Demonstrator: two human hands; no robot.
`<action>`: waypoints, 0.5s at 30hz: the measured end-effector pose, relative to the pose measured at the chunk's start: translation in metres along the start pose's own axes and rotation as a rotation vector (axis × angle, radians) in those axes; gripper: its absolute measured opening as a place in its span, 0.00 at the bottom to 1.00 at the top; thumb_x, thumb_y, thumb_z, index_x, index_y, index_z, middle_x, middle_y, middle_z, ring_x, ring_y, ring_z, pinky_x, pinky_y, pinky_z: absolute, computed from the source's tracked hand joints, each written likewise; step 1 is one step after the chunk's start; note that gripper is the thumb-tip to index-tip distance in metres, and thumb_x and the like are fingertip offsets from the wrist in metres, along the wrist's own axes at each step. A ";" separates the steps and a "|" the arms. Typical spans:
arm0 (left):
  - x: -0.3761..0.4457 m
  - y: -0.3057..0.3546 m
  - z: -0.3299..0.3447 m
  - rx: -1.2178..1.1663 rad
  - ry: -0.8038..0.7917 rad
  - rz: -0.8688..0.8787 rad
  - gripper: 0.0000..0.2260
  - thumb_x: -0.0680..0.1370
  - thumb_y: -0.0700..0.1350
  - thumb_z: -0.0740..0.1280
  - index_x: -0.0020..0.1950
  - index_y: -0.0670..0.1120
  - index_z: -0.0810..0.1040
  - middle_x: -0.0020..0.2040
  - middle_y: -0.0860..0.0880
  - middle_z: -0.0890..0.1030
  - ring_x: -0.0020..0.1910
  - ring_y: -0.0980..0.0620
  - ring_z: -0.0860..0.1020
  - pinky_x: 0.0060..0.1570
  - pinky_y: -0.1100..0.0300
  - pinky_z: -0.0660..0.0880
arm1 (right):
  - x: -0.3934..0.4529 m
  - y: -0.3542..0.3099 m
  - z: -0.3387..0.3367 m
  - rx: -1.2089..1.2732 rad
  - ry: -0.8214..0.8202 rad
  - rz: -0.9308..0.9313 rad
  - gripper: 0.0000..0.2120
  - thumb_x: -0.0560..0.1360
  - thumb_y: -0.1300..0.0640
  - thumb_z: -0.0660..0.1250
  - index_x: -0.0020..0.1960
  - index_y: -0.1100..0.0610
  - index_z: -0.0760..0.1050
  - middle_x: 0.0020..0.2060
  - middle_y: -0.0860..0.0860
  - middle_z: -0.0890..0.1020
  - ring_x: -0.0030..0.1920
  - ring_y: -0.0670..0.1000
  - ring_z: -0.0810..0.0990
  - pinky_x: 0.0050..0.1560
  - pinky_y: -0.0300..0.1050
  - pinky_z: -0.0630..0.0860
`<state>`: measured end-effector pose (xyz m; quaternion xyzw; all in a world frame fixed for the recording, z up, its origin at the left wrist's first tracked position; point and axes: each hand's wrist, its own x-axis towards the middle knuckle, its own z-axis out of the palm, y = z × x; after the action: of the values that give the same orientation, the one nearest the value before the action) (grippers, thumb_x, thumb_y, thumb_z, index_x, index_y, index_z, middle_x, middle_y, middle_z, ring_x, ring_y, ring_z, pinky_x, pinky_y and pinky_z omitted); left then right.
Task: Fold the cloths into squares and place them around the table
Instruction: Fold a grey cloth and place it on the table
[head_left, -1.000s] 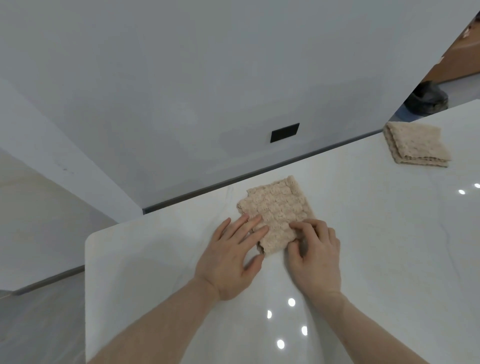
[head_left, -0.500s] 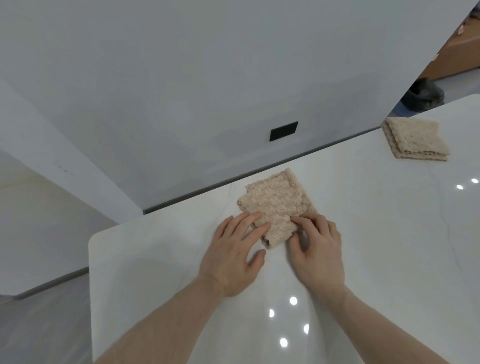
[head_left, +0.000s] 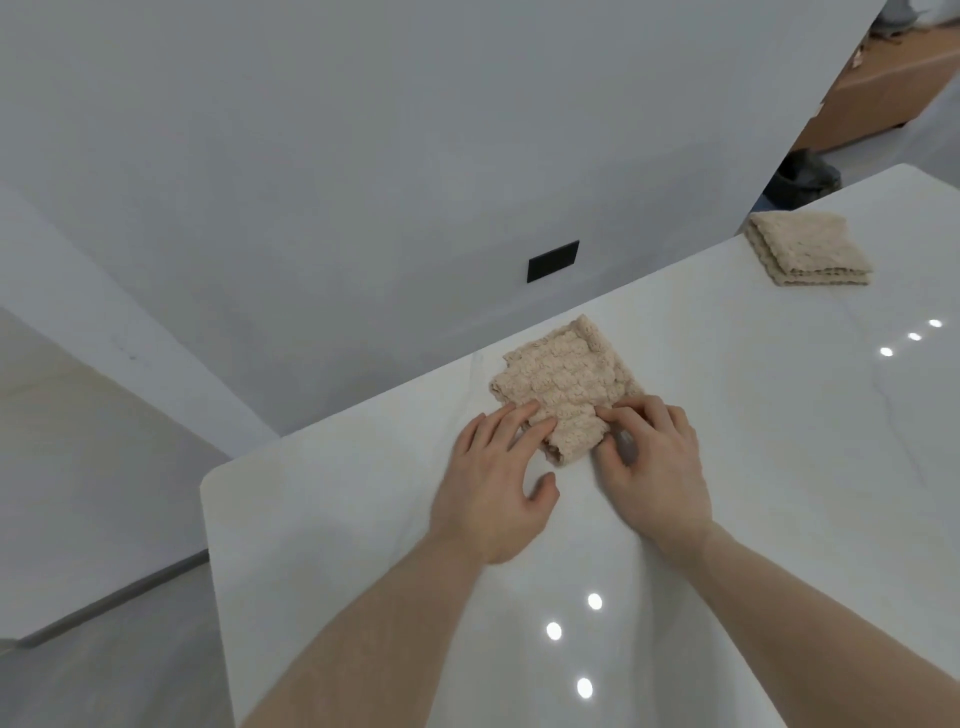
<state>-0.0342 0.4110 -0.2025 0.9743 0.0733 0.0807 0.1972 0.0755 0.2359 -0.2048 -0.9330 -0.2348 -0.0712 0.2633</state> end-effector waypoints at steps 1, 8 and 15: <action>-0.001 0.000 0.000 -0.001 -0.010 -0.003 0.27 0.79 0.57 0.60 0.78 0.57 0.66 0.80 0.57 0.62 0.78 0.55 0.60 0.79 0.52 0.55 | -0.002 -0.002 0.001 0.003 0.005 0.009 0.13 0.76 0.53 0.68 0.60 0.47 0.81 0.56 0.41 0.75 0.59 0.50 0.72 0.64 0.50 0.70; -0.005 0.020 -0.013 0.095 -0.203 -0.054 0.29 0.83 0.51 0.57 0.84 0.53 0.53 0.84 0.51 0.51 0.83 0.48 0.50 0.81 0.47 0.50 | -0.014 -0.036 -0.019 -0.050 -0.242 0.144 0.28 0.73 0.56 0.56 0.74 0.53 0.70 0.71 0.51 0.70 0.66 0.61 0.70 0.68 0.54 0.69; -0.124 0.030 -0.096 -0.146 -0.270 -0.173 0.28 0.80 0.48 0.64 0.80 0.53 0.62 0.80 0.53 0.61 0.77 0.50 0.62 0.75 0.54 0.60 | -0.125 -0.079 -0.089 0.193 -0.344 0.263 0.31 0.74 0.60 0.65 0.76 0.48 0.64 0.72 0.47 0.64 0.68 0.53 0.72 0.63 0.53 0.75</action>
<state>-0.1698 0.3982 -0.1192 0.9494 0.1236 -0.0629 0.2818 -0.0730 0.1990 -0.1252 -0.9245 -0.1584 0.1464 0.3143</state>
